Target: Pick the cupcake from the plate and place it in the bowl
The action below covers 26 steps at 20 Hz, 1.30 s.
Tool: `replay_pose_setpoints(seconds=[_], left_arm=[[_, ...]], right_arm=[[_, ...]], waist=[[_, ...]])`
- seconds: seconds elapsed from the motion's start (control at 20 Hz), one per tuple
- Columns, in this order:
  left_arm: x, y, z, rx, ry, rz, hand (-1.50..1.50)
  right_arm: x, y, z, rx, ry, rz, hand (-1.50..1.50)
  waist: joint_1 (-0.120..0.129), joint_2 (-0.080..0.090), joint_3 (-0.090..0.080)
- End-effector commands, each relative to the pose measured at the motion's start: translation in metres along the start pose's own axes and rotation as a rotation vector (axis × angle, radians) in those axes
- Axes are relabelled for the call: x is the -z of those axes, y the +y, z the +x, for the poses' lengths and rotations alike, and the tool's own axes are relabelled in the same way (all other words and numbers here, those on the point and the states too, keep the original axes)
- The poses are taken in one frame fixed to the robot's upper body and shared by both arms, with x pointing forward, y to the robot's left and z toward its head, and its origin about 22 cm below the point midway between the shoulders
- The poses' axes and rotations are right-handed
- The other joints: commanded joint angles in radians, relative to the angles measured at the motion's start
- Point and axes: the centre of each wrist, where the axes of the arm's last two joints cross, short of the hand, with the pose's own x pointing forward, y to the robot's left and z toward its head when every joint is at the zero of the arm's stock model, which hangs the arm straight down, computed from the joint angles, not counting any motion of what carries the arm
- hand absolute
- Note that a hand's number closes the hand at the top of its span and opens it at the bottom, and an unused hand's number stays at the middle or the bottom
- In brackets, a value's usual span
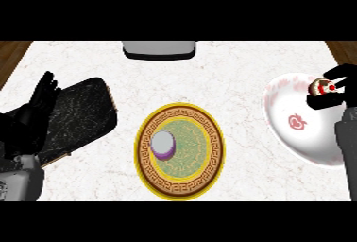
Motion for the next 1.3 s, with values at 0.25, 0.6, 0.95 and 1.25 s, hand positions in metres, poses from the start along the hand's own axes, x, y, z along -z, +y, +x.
replay_pose_setpoints(seconds=[0.25,0.6,0.95,1.25], left_arm=[[0.000,-0.001,0.001,-0.009,0.017,-0.007,0.00],[-0.010,0.010,-0.007,0.004,0.010,0.025,0.00],[-0.013,0.006,-0.004,-0.009,0.030,0.014,0.00],[-0.006,0.003,-0.005,-0.005,0.022,0.022,0.00]], right_arm=[[0.014,0.027,-0.049,0.233,-0.064,0.115,-1.50],[0.014,-0.018,-0.069,0.792,-0.077,-0.121,-1.50],[-0.006,-0.079,-0.162,0.893,-0.075,-0.086,-1.50],[-0.033,-0.101,-0.259,0.952,-0.064,-0.099,-1.50]], waist=[[-0.001,-0.001,0.001],[-0.028,-0.013,0.002],[-0.030,-0.011,-0.001],[-0.022,-0.006,0.000]])
